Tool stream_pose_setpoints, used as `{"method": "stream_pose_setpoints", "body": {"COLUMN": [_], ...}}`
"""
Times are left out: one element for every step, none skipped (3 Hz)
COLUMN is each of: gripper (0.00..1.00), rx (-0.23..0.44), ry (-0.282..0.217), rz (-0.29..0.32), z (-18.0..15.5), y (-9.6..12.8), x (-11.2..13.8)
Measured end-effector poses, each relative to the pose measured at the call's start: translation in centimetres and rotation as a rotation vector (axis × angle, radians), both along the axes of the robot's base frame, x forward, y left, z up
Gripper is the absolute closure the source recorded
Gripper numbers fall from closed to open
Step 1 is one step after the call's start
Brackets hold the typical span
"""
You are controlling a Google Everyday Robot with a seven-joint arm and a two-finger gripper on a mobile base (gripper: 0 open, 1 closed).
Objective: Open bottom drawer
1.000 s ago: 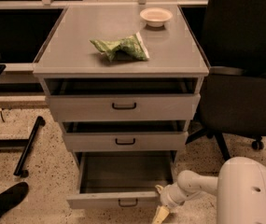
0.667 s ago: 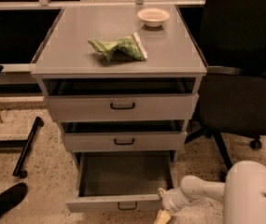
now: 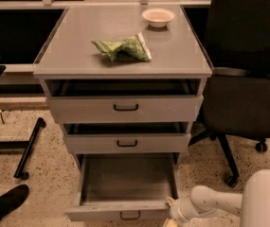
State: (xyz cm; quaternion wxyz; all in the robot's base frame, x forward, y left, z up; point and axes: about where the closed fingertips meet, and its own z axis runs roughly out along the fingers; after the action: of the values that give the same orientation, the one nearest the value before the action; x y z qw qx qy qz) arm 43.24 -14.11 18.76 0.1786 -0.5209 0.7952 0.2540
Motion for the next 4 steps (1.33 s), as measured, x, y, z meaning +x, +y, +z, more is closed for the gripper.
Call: {"method": "stream_pose_setpoints", "body": {"gripper": [0.0, 0.0, 0.0, 0.0], "rx": [0.0, 0.028, 0.028, 0.019], "ry": [0.0, 0.033, 0.033, 0.084], "rz": [0.0, -0.008, -0.008, -0.032], "z": [0.0, -0.7, -0.4, 0.2], "y": [0.0, 0.0, 0.0, -0.5], "x": [0.0, -1.2, -1.3, -3.3]}}
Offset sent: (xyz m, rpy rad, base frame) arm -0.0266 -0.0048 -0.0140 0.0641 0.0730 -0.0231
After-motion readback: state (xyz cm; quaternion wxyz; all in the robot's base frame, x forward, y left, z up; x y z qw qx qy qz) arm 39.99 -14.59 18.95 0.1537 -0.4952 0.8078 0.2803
